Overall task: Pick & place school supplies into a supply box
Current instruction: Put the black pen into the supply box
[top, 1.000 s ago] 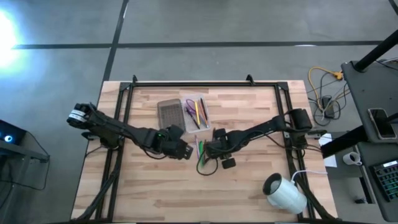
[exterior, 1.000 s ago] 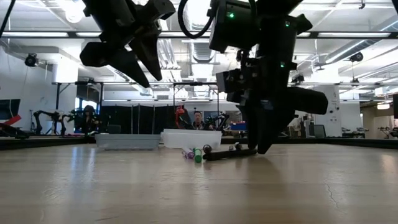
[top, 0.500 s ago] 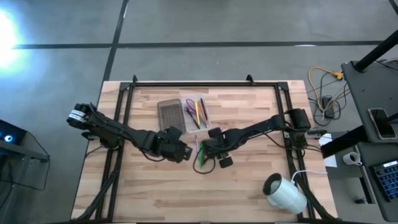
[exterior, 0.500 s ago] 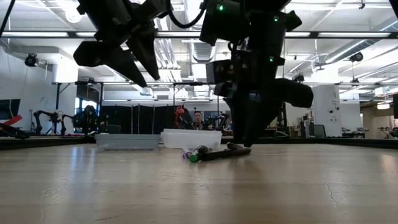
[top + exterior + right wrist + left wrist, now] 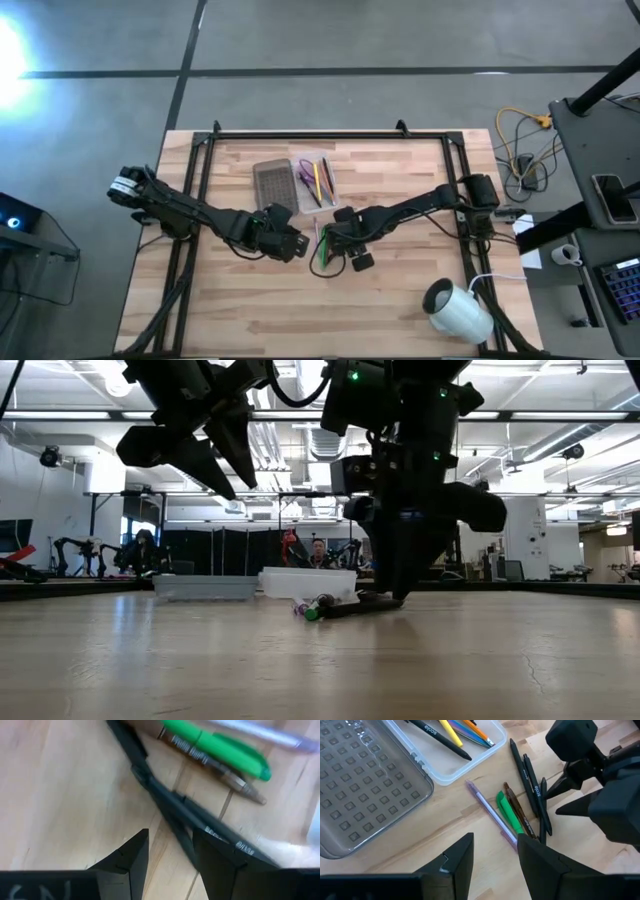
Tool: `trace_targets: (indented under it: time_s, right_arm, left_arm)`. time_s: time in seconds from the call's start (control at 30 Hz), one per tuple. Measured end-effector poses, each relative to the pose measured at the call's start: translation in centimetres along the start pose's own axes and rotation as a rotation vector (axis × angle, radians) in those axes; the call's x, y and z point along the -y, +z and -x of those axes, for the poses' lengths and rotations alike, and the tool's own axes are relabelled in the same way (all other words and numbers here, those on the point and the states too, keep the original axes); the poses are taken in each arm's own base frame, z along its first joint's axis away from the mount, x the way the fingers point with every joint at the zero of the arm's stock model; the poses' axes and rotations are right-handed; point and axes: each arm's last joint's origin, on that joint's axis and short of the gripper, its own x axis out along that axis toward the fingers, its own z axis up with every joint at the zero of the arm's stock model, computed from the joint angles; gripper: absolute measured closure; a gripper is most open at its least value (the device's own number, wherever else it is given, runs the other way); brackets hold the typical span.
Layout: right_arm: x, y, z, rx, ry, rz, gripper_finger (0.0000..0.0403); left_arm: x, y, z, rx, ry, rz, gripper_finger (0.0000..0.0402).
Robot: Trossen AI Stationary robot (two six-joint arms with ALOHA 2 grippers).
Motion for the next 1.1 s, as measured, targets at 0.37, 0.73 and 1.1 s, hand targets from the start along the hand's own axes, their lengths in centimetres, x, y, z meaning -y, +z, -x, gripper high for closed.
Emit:
trace_targets:
  time_s: [0.37,0.73,1.1]
  right_arm:
    - [0.6,-0.4,-0.6,0.014,-0.006,-0.044,0.0257]
    - [-0.3,-0.4,0.0,0.025,0.016,-0.061,0.0257]
    - [-0.3,-0.4,-0.8,0.029,0.008,-0.05,0.0257]
  left_arm:
    - [0.0,0.0,0.0,0.0,0.0,0.001,0.0265]
    - [0.0,0.0,0.0,-0.001,0.0,0.001,0.0265]
    - [-0.2,-0.1,-0.2,-0.001,0.007,-0.003,0.0265]
